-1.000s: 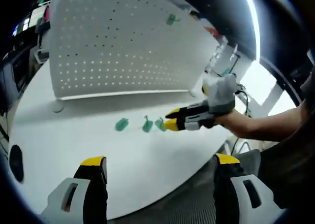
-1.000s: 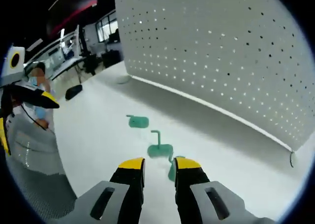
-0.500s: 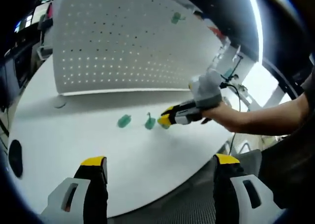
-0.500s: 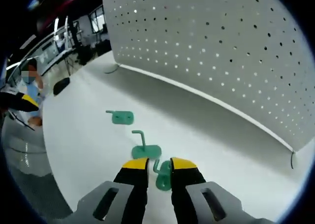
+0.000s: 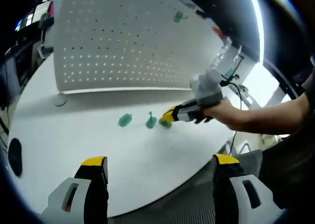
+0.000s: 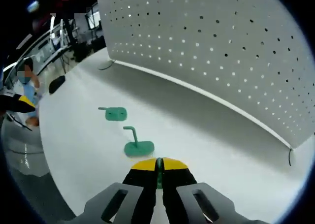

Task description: Insert the hook assembly into the mounting plate slot until the hook locks in place.

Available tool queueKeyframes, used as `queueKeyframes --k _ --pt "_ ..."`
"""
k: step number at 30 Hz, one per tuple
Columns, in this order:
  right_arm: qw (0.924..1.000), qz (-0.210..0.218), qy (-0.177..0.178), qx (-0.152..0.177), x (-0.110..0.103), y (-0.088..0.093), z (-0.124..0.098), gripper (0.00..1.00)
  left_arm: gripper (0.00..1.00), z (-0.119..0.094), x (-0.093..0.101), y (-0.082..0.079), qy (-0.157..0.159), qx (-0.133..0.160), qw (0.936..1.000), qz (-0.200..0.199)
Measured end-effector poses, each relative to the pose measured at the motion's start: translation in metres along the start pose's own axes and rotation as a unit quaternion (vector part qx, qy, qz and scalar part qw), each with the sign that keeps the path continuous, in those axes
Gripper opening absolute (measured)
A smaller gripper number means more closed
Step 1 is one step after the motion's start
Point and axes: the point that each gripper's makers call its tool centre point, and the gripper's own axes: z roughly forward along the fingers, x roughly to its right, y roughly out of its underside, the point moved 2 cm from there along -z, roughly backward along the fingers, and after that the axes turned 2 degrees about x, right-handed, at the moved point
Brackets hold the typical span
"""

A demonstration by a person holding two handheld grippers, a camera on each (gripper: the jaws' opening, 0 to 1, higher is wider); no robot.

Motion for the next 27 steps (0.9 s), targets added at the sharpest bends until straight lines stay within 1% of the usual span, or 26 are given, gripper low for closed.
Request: queueKeyframes --k 3,6,7,9,13,14,16,18,19,20,21,22,23,24,25,26,27 --pt "0.9999 -0.002 0.002 0.011 0.004 -0.002 -0.005 0.00 0.89 0.000 0.000 -0.002 0.000 0.001 1.0000 0.002" --pt "0.9990 0.030 -0.005 0.031 0.003 -0.008 -0.009 0.00 0.89 0.000 0.000 -0.003 -0.002 0.002 1.0000 0.001" --pt "0.9988 0.033 -0.006 0.035 0.003 -0.009 -0.010 0.00 0.89 0.000 -0.001 -0.004 -0.004 0.003 1.0000 0.001" --pt "0.9963 0.062 -0.011 0.059 0.003 -0.018 -0.017 0.00 0.89 0.000 0.000 -0.005 -0.004 0.004 1.0000 0.001" --pt "0.9907 0.094 -0.020 0.097 -0.001 -0.035 -0.032 0.00 0.88 0.000 0.001 -0.011 -0.002 0.009 0.9999 -0.004" --pt "0.9872 0.108 -0.027 0.114 -0.005 -0.043 -0.038 0.00 0.87 0.000 0.002 -0.015 -0.001 0.013 0.9999 -0.007" --pt "0.9839 0.115 -0.033 0.133 -0.009 -0.052 -0.047 0.00 0.86 0.001 0.002 -0.019 0.003 0.019 0.9997 -0.014" --pt "0.9771 0.126 -0.052 0.163 -0.020 -0.067 -0.062 0.00 0.87 0.001 0.003 -0.026 0.004 0.028 0.9994 -0.021" --pt "0.9747 0.129 -0.065 0.171 -0.026 -0.071 -0.067 0.00 0.87 0.001 0.004 -0.032 0.005 0.041 0.9989 -0.021" --pt "0.9706 0.137 -0.083 0.180 -0.034 -0.076 -0.072 0.00 0.87 0.001 0.005 -0.034 0.007 0.043 0.9988 -0.021" --pt "0.9679 0.143 -0.100 0.181 -0.043 -0.079 -0.078 0.00 0.85 0.001 0.005 -0.037 0.009 0.045 0.9987 -0.022" --pt "0.9652 0.142 -0.110 0.191 -0.049 -0.084 -0.083 0.00 0.84 0.001 0.005 -0.039 0.009 0.046 0.9986 -0.023" --pt "0.9600 0.146 -0.123 0.205 -0.057 -0.089 -0.091 0.00 0.84 0.001 0.005 -0.042 0.009 0.049 0.9985 -0.025" --pt "0.9604 0.145 -0.125 0.203 -0.061 -0.090 -0.095 0.00 0.83 0.001 0.005 -0.044 0.010 0.051 0.9983 -0.027" --pt "0.9580 0.144 -0.131 0.210 -0.066 -0.092 -0.100 0.00 0.83 0.000 0.006 -0.046 0.012 0.053 0.9981 -0.028" --pt "0.9504 0.148 -0.149 0.229 -0.076 -0.099 -0.107 0.00 0.81 0.000 0.007 -0.049 0.016 0.057 0.9977 -0.033" --pt "0.9462 0.158 -0.160 0.233 -0.084 -0.100 -0.113 0.00 0.80 -0.001 0.008 -0.050 0.019 0.060 0.9973 -0.037"
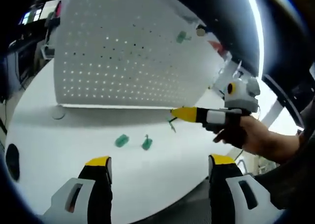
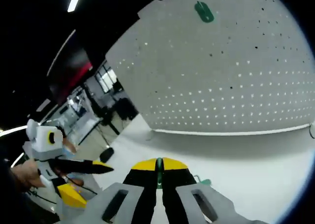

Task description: Insert the hook assembly into the mounting plate slot until the hook locks in place.

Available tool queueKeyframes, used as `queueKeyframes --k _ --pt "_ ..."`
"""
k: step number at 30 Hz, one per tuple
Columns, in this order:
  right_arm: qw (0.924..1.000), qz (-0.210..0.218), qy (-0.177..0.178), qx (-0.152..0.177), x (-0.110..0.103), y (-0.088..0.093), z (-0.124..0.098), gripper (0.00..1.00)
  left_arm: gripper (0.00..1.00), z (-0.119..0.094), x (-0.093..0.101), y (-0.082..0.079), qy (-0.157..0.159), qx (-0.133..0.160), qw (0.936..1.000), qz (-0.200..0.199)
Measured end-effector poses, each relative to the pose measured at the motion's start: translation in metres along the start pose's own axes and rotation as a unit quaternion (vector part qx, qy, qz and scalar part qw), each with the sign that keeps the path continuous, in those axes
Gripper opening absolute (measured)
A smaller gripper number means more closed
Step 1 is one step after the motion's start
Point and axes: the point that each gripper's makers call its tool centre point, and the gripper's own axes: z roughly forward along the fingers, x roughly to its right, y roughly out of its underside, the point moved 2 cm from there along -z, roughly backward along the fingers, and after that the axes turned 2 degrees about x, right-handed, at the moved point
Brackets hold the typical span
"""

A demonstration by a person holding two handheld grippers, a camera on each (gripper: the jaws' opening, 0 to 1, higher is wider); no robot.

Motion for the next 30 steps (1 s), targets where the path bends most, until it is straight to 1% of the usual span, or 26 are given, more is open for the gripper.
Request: queueKeyframes --k 3,5,7,12,13,14,15,16,18,20,24,25,28,29,30 --pt "0.9997 0.006 -0.015 0.016 -0.017 -0.003 -0.005 0.00 0.76 0.000 0.006 -0.008 0.015 0.022 0.9993 -0.027" --pt "0.9995 0.007 -0.022 0.021 -0.027 -0.003 -0.008 0.00 0.71 0.000 0.010 -0.012 0.026 0.033 0.9984 -0.037" --pt "0.9992 0.006 -0.030 0.027 -0.035 -0.003 -0.009 0.00 0.65 0.000 0.012 -0.013 0.030 0.032 0.9981 -0.042" --pt "0.9984 0.005 -0.044 0.034 -0.052 0.002 -0.013 0.00 0.57 0.002 0.016 -0.013 0.038 0.028 0.9973 -0.056" --pt "0.9983 0.002 -0.046 0.035 -0.054 0.004 -0.013 0.00 0.55 0.001 0.017 -0.013 0.043 0.027 0.9966 -0.064" --pt "0.9982 -0.001 -0.050 0.034 -0.058 0.006 -0.013 0.00 0.52 0.001 0.020 -0.014 0.050 0.027 0.9955 -0.076" --pt "0.9980 -0.001 -0.052 0.037 -0.059 0.006 -0.014 0.00 0.45 0.001 0.021 -0.011 0.055 0.020 0.9953 -0.077" --pt "0.9979 0.000 -0.053 0.036 -0.061 0.007 -0.015 0.00 0.40 0.001 0.023 -0.012 0.060 0.021 0.9950 -0.078" --pt "0.9976 -0.001 -0.057 0.039 -0.065 0.008 -0.017 0.00 0.33 0.000 0.024 -0.011 0.064 0.022 0.9945 -0.080" --pt "0.9972 0.001 -0.062 0.042 -0.070 0.009 -0.019 0.00 0.28 -0.001 0.025 -0.011 0.068 0.024 0.9937 -0.086" --pt "0.9961 -0.012 -0.072 0.050 -0.080 0.008 -0.020 0.00 0.14 -0.003 0.029 -0.010 0.085 0.022 0.9913 -0.098" --pt "0.9960 -0.015 -0.072 0.050 -0.080 0.008 -0.020 0.00 0.13 -0.003 0.031 -0.011 0.093 0.025 0.9896 -0.107" --pt "0.9953 -0.032 -0.075 0.053 -0.084 0.005 -0.021 0.00 0.10 -0.004 0.033 -0.010 0.100 0.024 0.9880 -0.116" --pt "0.9939 -0.063 -0.073 0.055 -0.084 0.004 -0.021 0.00 0.09 -0.005 0.033 -0.010 0.101 0.024 0.9878 -0.117" --pt "0.9934 -0.067 -0.075 0.055 -0.087 0.004 -0.021 0.00 0.09 -0.005 0.033 -0.010 0.102 0.025 0.9875 -0.118"
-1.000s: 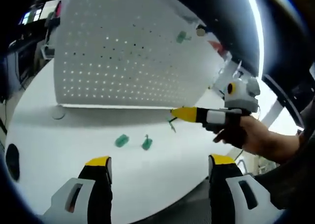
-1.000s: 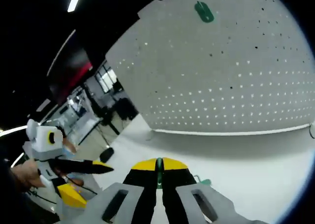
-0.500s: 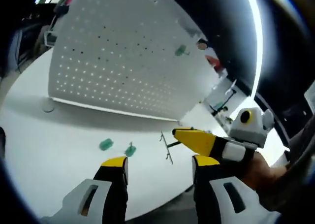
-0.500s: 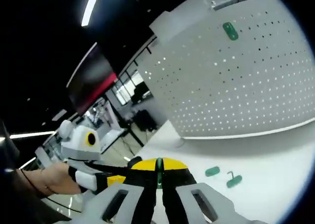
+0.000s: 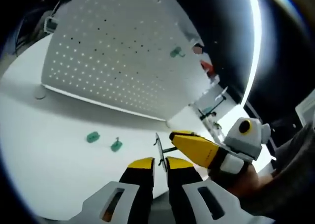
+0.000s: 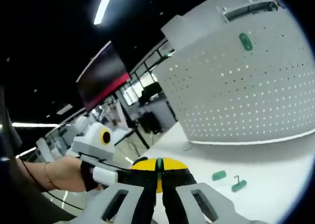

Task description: Insert the hook assembly into the mounting plate slot until the hook locks in place.

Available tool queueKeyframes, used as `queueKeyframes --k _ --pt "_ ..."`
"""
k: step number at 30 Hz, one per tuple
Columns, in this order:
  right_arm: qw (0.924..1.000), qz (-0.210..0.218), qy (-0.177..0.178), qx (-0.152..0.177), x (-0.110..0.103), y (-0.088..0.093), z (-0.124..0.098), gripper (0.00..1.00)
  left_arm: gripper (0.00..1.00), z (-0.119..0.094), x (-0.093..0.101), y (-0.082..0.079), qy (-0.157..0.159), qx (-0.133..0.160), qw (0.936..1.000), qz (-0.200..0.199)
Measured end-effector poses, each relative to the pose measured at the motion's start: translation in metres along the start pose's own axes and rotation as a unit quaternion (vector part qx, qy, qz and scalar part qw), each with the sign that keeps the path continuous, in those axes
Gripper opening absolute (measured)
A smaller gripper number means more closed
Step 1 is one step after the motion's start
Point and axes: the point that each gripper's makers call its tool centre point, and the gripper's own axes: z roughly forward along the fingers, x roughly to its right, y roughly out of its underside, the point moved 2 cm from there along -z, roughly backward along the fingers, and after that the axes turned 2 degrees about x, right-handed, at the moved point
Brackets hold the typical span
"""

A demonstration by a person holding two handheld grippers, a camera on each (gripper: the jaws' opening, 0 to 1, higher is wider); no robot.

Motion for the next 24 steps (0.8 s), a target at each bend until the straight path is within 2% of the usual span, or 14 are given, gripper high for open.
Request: queueKeyframes --k 3,9,16,19,21,24 --pt "0.9998 -0.020 -0.005 0.003 -0.0053 -0.0017 0.0000 0.00 0.06 -0.0025 0.0018 -0.0026 0.006 0.008 0.9999 -0.005" --pt "0.9996 -0.025 -0.008 0.008 -0.0059 -0.0039 -0.0010 0.00 0.04 -0.0043 0.0042 -0.0041 0.010 0.013 0.9999 0.000" --pt "0.9991 -0.042 -0.005 0.011 -0.0086 -0.0044 -0.0008 0.01 0.02 -0.0056 0.0031 -0.0076 -0.006 0.017 0.9998 0.006" --pt "0.9996 -0.029 -0.006 0.004 -0.0075 -0.0036 0.0000 0.01 0.02 -0.0066 0.0021 -0.0085 -0.020 0.015 0.9993 0.027" --pt "0.9999 -0.010 -0.005 0.001 -0.0062 -0.0026 -0.0008 0.03 0.01 -0.0073 0.0019 -0.0095 -0.030 0.010 0.9977 0.059" --pt "1.0000 -0.003 -0.003 0.002 -0.0052 -0.0036 -0.0019 0.04 0.01 -0.0062 0.0017 -0.0085 -0.040 -0.003 0.9953 0.088"
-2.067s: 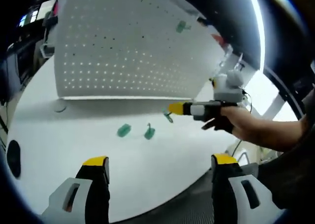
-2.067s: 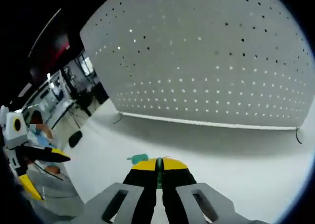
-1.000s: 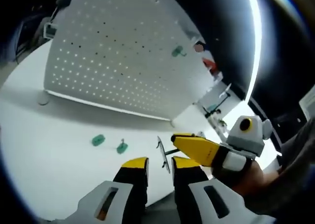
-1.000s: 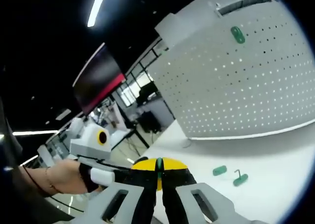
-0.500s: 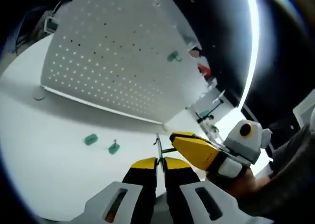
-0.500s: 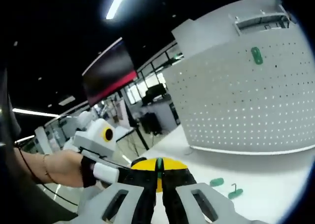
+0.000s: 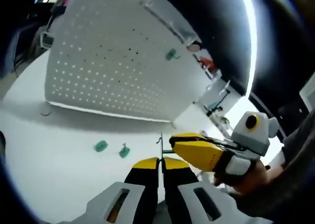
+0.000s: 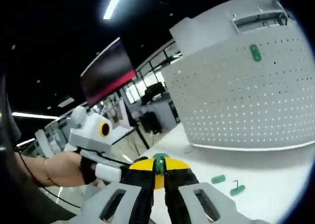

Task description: Insert the hook assembly into the mounting plate slot until the hook locks in place.

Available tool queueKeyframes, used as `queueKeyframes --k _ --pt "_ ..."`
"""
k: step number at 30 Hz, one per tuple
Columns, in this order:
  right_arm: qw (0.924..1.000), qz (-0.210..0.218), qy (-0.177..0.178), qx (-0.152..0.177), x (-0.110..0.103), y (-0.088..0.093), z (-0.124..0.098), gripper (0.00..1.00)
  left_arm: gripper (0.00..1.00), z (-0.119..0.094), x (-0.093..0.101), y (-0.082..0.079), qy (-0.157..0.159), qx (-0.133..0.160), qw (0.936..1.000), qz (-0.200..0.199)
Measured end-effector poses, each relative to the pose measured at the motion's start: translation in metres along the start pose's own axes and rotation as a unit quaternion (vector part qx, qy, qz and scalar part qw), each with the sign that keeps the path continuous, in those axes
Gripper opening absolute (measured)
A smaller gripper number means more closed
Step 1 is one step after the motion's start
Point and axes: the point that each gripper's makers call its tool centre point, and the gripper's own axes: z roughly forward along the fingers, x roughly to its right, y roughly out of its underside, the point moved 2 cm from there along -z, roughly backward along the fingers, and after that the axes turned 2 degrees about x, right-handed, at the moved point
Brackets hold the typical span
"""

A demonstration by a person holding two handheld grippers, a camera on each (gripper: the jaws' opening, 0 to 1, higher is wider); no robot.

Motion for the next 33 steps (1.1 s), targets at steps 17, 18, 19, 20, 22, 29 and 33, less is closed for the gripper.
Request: queueKeyframes --k 17,18,19,20,22,29,33 --pt "0.9973 0.071 -0.006 0.019 0.007 -0.016 -0.019 0.05 0.01 -0.013 -0.009 -0.023 -0.077 0.032 0.9848 0.152" --pt "0.9974 0.070 -0.007 0.018 0.005 -0.015 -0.019 0.04 0.01 -0.012 -0.007 -0.023 -0.077 0.033 0.9843 0.155" --pt "0.9975 0.068 -0.006 0.020 0.005 -0.015 -0.019 0.04 0.01 -0.012 -0.008 -0.023 -0.080 0.032 0.9841 0.155" --pt "0.9980 0.060 -0.007 0.022 0.005 -0.016 -0.018 0.04 0.01 -0.012 -0.009 -0.024 -0.082 0.033 0.9829 0.161" --pt "0.9979 0.060 -0.009 0.022 0.004 -0.016 -0.019 0.04 0.01 -0.014 -0.009 -0.025 -0.082 0.038 0.9832 0.158" --pt "0.9973 0.069 -0.007 0.024 0.004 -0.017 -0.019 0.05 0.02 -0.015 -0.009 -0.026 -0.080 0.045 0.9847 0.148" --pt "0.9972 0.071 -0.007 0.022 0.003 -0.017 -0.021 0.05 0.02 -0.015 -0.010 -0.025 -0.081 0.045 0.9853 0.144"
